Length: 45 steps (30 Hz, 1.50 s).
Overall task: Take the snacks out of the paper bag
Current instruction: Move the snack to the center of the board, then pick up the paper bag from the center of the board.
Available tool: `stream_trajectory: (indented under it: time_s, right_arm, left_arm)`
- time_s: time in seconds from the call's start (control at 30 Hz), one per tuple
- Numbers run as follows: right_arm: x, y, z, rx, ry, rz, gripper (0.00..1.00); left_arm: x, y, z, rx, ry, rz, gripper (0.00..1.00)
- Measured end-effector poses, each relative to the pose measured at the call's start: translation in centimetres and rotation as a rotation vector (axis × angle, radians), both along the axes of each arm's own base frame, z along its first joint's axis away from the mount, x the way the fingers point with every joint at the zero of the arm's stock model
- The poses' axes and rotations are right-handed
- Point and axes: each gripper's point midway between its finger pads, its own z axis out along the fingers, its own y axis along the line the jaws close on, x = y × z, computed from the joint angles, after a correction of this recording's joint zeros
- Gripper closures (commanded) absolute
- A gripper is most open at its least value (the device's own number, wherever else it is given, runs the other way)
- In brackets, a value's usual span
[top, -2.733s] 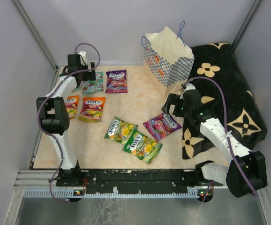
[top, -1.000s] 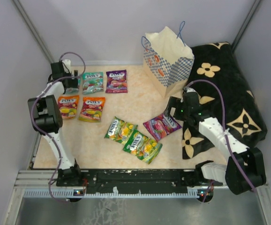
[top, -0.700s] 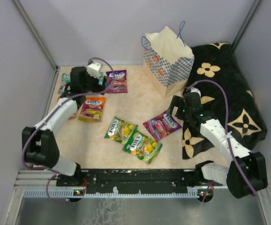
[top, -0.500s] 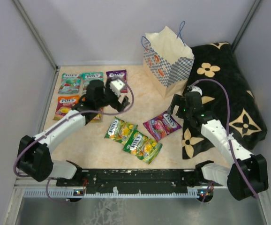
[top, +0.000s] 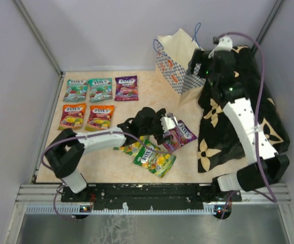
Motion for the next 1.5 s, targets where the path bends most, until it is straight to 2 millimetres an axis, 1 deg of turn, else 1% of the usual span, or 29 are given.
stream_trajectory:
  time_s: [0.03, 0.07, 0.13, 0.2, 0.23, 0.3, 0.37, 0.43, 0.47, 0.53, 0.57, 0.63, 0.7, 0.83, 0.9, 0.97, 1.07, 1.13, 1.23, 1.27, 1.5]
  right_arm:
    - [1.2, -0.4, 1.6, -0.007, -0.03, -0.008, 0.06]
    - [2.6, -1.2, 3.5, -0.014, -0.062, -0.025, 0.07]
    - [5.2, -3.2, 5.6, -0.025, -0.084, -0.049, 0.09]
    - [8.0, -5.3, 6.6, -0.046, -0.077, -0.07, 0.1]
    - [9.7, -6.1, 6.7, -0.063, -0.067, -0.072, 0.1]
    - [12.8, -7.3, 6.0, -0.105, -0.026, -0.062, 0.1]
    - [15.8, -7.1, 4.7, -0.149, 0.0, -0.017, 0.1]
    - [17.7, -6.5, 2.2, -0.187, 0.044, 0.037, 0.11]
    - [18.3, -6.1, 0.3, -0.203, 0.081, 0.065, 0.12]
    - [18.6, -5.8, -3.4, -0.224, 0.166, 0.109, 0.15]
    - [18.4, -5.6, -5.1, -0.228, 0.208, 0.129, 0.17]
    - [18.0, -5.4, -7.1, -0.231, 0.261, 0.153, 0.24]
    - [17.8, -5.3, -8.2, -0.231, 0.289, 0.167, 0.25]
    - [18.0, -5.2, -8.0, -0.223, 0.277, 0.171, 0.25]
    - [18.3, -5.2, -8.1, -0.217, 0.271, 0.168, 0.3]
    - [18.2, -5.2, -8.7, -0.21, 0.283, 0.161, 0.41]
    - [18.1, -5.3, -9.6, -0.195, 0.305, 0.146, 0.64]
    - [18.1, -5.4, -9.6, -0.19, 0.305, 0.137, 0.79]
    - [17.9, -5.5, -8.9, -0.177, 0.297, 0.118, 0.99]
    - [17.9, -5.5, -8.6, -0.171, 0.294, 0.109, 1.0]
    - [16.6, -5.9, -7.3, -0.124, 0.285, 0.047, 1.0]
  left_arm:
    - [0.1, -0.6, -0.9, 0.019, -0.006, -0.004, 0.01]
    - [0.0, -1.2, -1.9, 0.04, -0.007, -0.009, 0.01]
    - [0.0, -2.1, -3.6, 0.071, -0.012, -0.021, 0.01]
    - [-0.1, -2.9, -5.0, 0.089, -0.014, -0.037, 0.01]
    - [0.1, -3.3, -5.3, 0.092, -0.017, -0.042, 0.01]
    - [0.5, -4.2, -5.6, 0.09, -0.027, -0.054, 0.01]
    - [1.0, -5.2, -5.5, 0.077, -0.04, -0.063, 0.01]
    - [1.6, -6.3, -5.1, 0.058, -0.057, -0.075, 0.02]
    - [1.8, -6.8, -4.9, 0.048, -0.064, -0.078, 0.02]
    - [2.3, -7.6, -4.8, 0.037, -0.073, -0.08, 0.02]
    - [2.5, -7.9, -4.8, 0.034, -0.075, -0.081, 0.02]
    - [2.7, -8.2, -5.3, 0.032, -0.077, -0.078, 0.02]
    - [2.8, -8.2, -6.1, 0.04, -0.072, -0.077, 0.02]
    - [2.8, -8.3, -7.3, 0.051, -0.06, -0.076, 0.02]
    - [2.9, -8.3, -7.6, 0.048, -0.058, -0.074, 0.02]
    - [3.0, -8.5, -7.9, 0.044, -0.058, -0.071, 0.03]
    - [3.6, -8.3, -8.6, 0.047, -0.057, -0.049, 0.03]
    - [4.1, -8.2, -9.2, 0.044, -0.052, -0.028, 0.03]
    - [5.1, -7.8, -9.2, 0.033, -0.041, 0.007, 0.03]
    - [5.7, -7.6, -9.2, 0.031, -0.039, 0.027, 0.03]
    - [9.8, -5.9, -9.4, 0.022, -0.028, 0.158, 0.03]
